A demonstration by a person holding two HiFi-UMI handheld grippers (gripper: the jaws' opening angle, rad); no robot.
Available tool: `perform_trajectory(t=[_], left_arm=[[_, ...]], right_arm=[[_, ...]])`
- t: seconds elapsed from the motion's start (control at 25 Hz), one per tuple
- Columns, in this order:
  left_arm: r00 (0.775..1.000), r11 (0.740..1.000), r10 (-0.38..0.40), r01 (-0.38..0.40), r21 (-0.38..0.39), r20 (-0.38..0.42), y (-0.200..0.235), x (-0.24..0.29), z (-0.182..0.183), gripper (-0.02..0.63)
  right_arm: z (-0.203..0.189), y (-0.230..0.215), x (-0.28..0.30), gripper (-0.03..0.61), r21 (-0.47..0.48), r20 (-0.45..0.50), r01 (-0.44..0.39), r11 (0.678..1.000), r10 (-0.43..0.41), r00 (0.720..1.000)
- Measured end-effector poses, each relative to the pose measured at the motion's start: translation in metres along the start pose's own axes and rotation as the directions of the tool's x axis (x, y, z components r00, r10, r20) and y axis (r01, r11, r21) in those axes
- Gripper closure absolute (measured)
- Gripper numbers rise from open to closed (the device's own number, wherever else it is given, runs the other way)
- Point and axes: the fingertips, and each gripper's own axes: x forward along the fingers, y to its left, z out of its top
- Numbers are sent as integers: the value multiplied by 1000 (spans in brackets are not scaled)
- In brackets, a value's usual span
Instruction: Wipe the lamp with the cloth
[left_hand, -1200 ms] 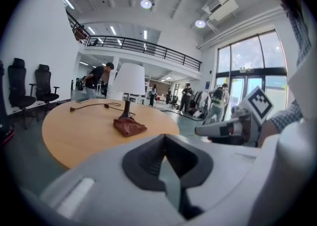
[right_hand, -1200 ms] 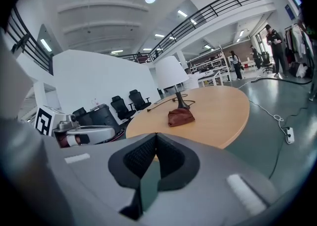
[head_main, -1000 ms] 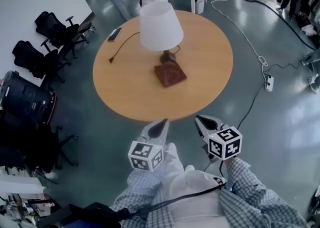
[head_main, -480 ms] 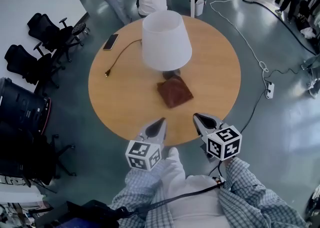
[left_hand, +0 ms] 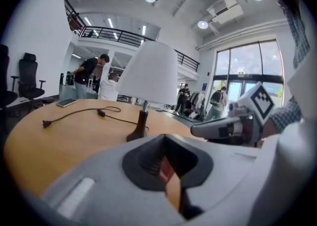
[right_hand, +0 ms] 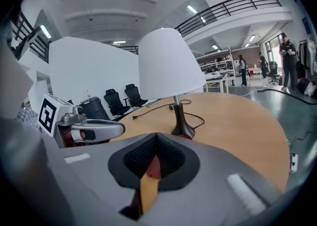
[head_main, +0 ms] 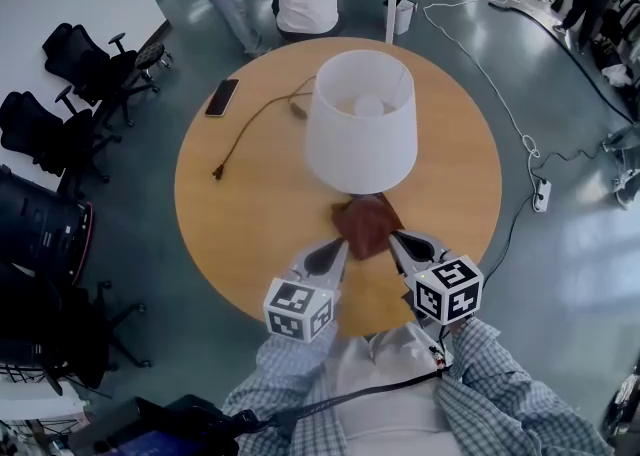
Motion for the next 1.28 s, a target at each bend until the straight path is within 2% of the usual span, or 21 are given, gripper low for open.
perform_trajectory(t=[0.16, 0.24, 0.36, 0.48, 0.6, 0.72, 0.88, 1.0, 1.04, 1.12, 1.16, 1.28], left_arm=[[1000, 1000, -2, 2, -15, -17, 10, 13, -2, 615], [1000, 1000, 10, -11, -25, -20, 16, 18, -1, 615], [999, 998, 43, -43, -40, -20, 21, 20, 2, 615], [996, 995, 84, -84, -52, -13, 27, 19, 8, 615], [992, 990, 124, -124, -62, -13, 32, 15, 9, 615], [986, 984, 166, -166, -68, -12, 39, 9, 10, 615], [979, 975, 206, -206, -82, -10, 49, 1, 5, 615], [977, 974, 213, -211, -86, 5, 54, -2, 8, 615], [978, 975, 207, -205, -87, 14, 53, -2, 9, 615], [982, 978, 189, -186, -91, 30, 51, -1, 11, 615], [983, 979, 180, -176, -98, 36, 49, 0, 11, 615], [988, 978, 146, -136, -157, 55, 47, 10, 10, 614]], right_arm=[[-9, -17, 17, 575, -68, -76, 48, 997, -53, 996], [-20, -23, 26, 575, -123, -135, 38, 992, -54, 989], [-41, -21, 37, 555, -202, -219, -27, 979, -18, 976], [-57, -14, 53, 469, -277, -303, -122, 953, 33, 952], [-71, 0, 67, 381, -334, -394, -219, 917, 75, 916], [-87, 6, 84, 339, -391, -470, -295, 872, 86, 879], [-111, 9, 100, 309, -422, -527, -338, 841, 75, 846], [-115, 11, 108, 316, -448, -523, -339, 828, 65, 850], [-113, 9, 109, 334, -451, -513, -325, 831, 56, 857], [-110, 2, 111, 437, -461, -499, -297, 836, 33, 866], [-110, 0, 111, 470, -465, -502, -296, 834, 27, 864], [-111, -5, 106, 495, -460, -534, -314, 831, 24, 845]])
